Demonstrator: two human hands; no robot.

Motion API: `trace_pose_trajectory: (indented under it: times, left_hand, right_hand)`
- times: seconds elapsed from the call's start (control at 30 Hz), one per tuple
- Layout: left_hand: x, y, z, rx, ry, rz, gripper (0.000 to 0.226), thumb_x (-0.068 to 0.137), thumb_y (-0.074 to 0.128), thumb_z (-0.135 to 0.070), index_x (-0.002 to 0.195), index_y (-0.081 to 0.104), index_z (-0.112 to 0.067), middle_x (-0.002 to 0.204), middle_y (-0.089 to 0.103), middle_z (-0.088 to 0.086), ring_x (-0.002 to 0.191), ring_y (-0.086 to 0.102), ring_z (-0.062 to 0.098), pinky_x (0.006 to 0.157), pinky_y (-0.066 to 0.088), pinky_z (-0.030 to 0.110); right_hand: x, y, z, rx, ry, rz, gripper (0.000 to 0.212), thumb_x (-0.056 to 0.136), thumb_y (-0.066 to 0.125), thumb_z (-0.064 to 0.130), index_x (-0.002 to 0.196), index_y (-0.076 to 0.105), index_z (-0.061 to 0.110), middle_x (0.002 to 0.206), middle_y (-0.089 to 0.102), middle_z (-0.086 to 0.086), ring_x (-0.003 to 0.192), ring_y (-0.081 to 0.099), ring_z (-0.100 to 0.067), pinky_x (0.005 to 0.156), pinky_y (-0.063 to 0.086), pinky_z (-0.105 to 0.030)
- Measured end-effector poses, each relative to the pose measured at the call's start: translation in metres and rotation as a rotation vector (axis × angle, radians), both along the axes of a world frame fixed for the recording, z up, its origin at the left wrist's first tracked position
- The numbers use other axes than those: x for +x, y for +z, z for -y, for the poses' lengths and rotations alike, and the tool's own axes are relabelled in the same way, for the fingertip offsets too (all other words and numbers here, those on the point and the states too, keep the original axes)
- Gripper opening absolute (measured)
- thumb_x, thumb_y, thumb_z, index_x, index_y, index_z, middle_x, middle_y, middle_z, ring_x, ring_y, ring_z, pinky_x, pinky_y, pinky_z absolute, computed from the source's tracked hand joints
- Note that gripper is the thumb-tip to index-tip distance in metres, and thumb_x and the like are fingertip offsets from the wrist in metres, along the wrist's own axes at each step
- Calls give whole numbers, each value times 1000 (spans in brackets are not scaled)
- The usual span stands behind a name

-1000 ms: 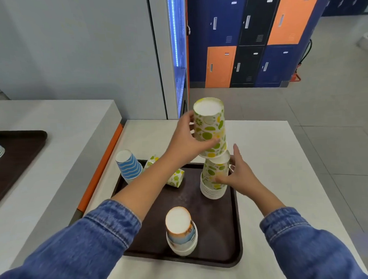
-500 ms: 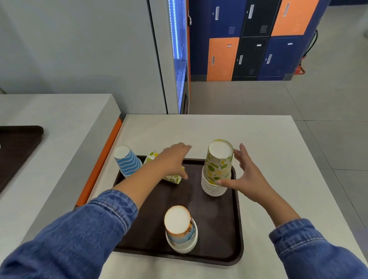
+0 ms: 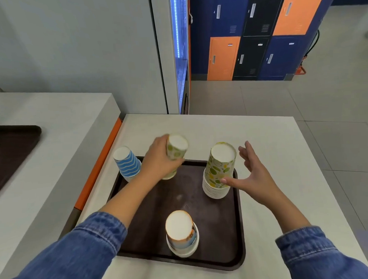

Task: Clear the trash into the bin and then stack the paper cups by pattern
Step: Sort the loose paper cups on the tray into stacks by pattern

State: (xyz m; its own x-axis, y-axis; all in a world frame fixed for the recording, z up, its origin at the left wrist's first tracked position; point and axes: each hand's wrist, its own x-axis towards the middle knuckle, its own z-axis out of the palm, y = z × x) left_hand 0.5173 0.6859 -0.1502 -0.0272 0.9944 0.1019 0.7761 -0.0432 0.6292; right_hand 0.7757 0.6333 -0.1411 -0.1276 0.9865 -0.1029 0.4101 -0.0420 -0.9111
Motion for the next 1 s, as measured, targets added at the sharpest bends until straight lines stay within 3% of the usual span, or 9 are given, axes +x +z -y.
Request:
trace_pose_trajectory:
  times: [0.1,0.17,0.27,0.37,0.57,0.73,0.87,0.93,1.0]
  left_hand:
    - [24,60,6,98,25,543,78,67,84,-28,131,42,-21,131,48,-3,116,50,10,96,46,26]
    - [43,90,11,164,-63,680,74,66,85,-26,126,42,-26,130,51,-3,117,53,12,94,50,27]
    - [69,102,16,195,-189,619,77,66,85,-30,129,41,-25,132,50,-1,119,51,12,95,49,25]
    - [87,88,16,95,-268,451,82,67,84,-32,134,38,-21,133,47,-2,117,48,10,95,46,22]
    - [88,33,17,-210,-357,217,82,65,85,-31,132,39,-22,127,53,-3,115,51,15,96,49,39]
    - [75,15,24,-296,-328,263,93,64,86,-32,140,34,-24,139,46,-4,129,43,14,102,42,33]
    - [40,21,45,-192,-181,329,83,72,80,-35,141,35,-27,138,44,-5,124,44,6,102,40,26]
    - [15,26,62,-63,-72,336,64,79,74,-32,135,43,-27,132,47,-7,116,47,1,98,41,21]
    - [-12,27,79,18,60,346,47,84,69,-27,127,50,-28,126,49,-10,108,49,-1,88,42,12]
  right_hand:
    - [0,-4,1,-11,-6,-4,124,61,86,28,151,1,27,156,22,7,141,23,-6,109,22,-21]
    - [1,-5,2,-14,-20,-8,124,61,86,28,151,1,26,156,22,7,141,23,-6,109,22,-21]
    - [4,-6,5,-22,-28,-9,125,61,87,28,151,0,27,157,22,7,142,23,-7,109,22,-22]
    - [5,-6,10,-27,-14,0,124,63,86,28,151,-1,26,157,20,7,141,21,-5,110,21,-22]
    - [8,-10,21,-28,-42,-4,125,62,86,28,152,-2,23,158,19,5,142,21,-6,111,20,-22]
    - [-3,-11,43,1,-157,31,115,67,81,37,153,5,23,155,27,3,139,29,-12,111,28,-30]
    - [-26,-4,78,228,-303,-162,74,78,71,46,142,36,28,129,54,5,116,53,-6,98,46,-27]
    - [-36,-5,94,282,-203,-231,59,78,62,48,133,45,34,122,58,7,114,55,-8,92,47,-21]
    - [-46,-10,106,271,-49,-240,61,76,64,53,132,47,35,125,56,10,118,53,-8,93,43,-15]
